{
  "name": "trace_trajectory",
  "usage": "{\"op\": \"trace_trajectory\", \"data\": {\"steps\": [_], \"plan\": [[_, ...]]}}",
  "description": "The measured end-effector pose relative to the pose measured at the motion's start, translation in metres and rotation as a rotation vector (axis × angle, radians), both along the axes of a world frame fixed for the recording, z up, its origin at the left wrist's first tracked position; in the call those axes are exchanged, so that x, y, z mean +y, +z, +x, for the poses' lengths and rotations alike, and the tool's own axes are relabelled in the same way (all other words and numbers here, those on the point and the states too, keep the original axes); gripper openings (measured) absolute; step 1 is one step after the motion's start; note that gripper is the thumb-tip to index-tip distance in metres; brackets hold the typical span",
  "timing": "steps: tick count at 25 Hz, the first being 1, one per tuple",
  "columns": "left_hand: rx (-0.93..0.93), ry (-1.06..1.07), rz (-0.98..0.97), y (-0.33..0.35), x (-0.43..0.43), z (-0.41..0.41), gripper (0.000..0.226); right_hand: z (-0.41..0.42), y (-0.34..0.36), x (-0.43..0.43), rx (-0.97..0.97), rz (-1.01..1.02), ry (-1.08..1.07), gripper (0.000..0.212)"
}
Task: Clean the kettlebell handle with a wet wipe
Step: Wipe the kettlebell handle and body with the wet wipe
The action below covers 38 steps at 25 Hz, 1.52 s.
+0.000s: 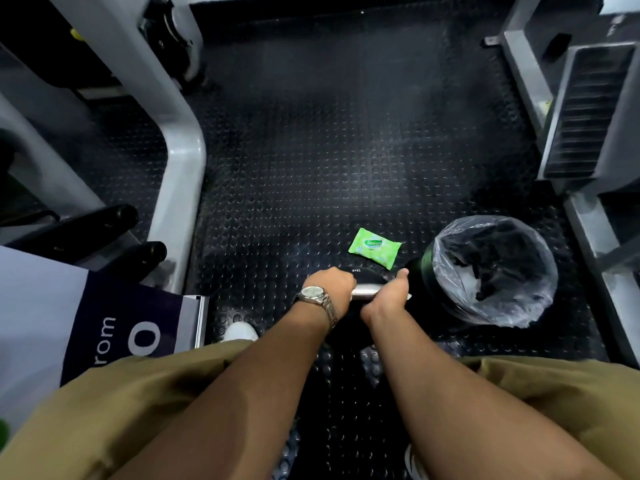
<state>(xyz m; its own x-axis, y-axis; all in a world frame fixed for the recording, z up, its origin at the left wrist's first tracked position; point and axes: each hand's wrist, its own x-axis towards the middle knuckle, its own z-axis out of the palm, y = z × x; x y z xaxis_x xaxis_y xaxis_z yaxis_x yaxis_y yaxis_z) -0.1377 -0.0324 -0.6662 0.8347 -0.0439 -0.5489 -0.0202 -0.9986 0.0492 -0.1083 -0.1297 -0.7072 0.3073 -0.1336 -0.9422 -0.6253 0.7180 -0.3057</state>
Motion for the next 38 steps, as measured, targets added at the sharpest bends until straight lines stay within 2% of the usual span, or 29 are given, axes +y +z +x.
{"op": "trace_trajectory", "data": {"steps": [3,5,9,11,14,16,21,24,27,31,35,38], "plan": [[0.008,0.028,-0.007,0.000,-0.001,0.000,0.023,0.002,0.011,0.003,0.051,-0.067,0.019,0.049],[-0.003,0.040,-0.011,0.003,-0.002,0.000,0.025,0.003,0.018,0.011,0.094,-0.108,-0.043,0.060],[-0.012,0.061,-0.028,0.004,-0.002,0.002,0.027,0.006,0.013,0.023,0.115,-0.199,-0.024,0.084],[-0.007,0.043,-0.022,0.004,-0.001,0.003,0.026,0.007,-0.001,0.012,0.118,-0.175,0.012,0.081],[0.019,0.016,-0.007,-0.001,-0.001,0.004,0.029,0.010,-0.017,-0.016,-0.016,-0.043,0.114,0.066],[0.032,0.020,-0.016,-0.002,0.001,0.007,0.029,0.014,-0.027,-0.023,-0.036,-0.018,0.116,0.068],[0.034,0.048,-0.044,-0.001,0.001,0.007,0.028,0.013,-0.025,-0.001,0.064,-0.264,0.094,0.090],[0.022,0.041,-0.058,-0.002,0.003,0.005,0.027,0.020,-0.039,0.000,0.093,-0.337,0.112,0.095],[0.034,0.008,-0.043,-0.003,0.003,0.005,0.024,0.013,-0.055,-0.011,0.091,-0.272,0.165,0.088],[0.026,0.002,-0.039,-0.001,0.003,0.007,0.026,0.019,-0.064,-0.022,0.030,-0.147,0.100,0.072],[0.026,0.017,-0.047,0.002,0.002,0.008,0.025,0.014,-0.015,-0.002,0.090,-0.266,0.014,0.066],[0.007,0.018,-0.054,0.001,0.002,0.007,0.024,0.014,-0.002,0.010,0.093,-0.273,-0.031,0.076]]}}
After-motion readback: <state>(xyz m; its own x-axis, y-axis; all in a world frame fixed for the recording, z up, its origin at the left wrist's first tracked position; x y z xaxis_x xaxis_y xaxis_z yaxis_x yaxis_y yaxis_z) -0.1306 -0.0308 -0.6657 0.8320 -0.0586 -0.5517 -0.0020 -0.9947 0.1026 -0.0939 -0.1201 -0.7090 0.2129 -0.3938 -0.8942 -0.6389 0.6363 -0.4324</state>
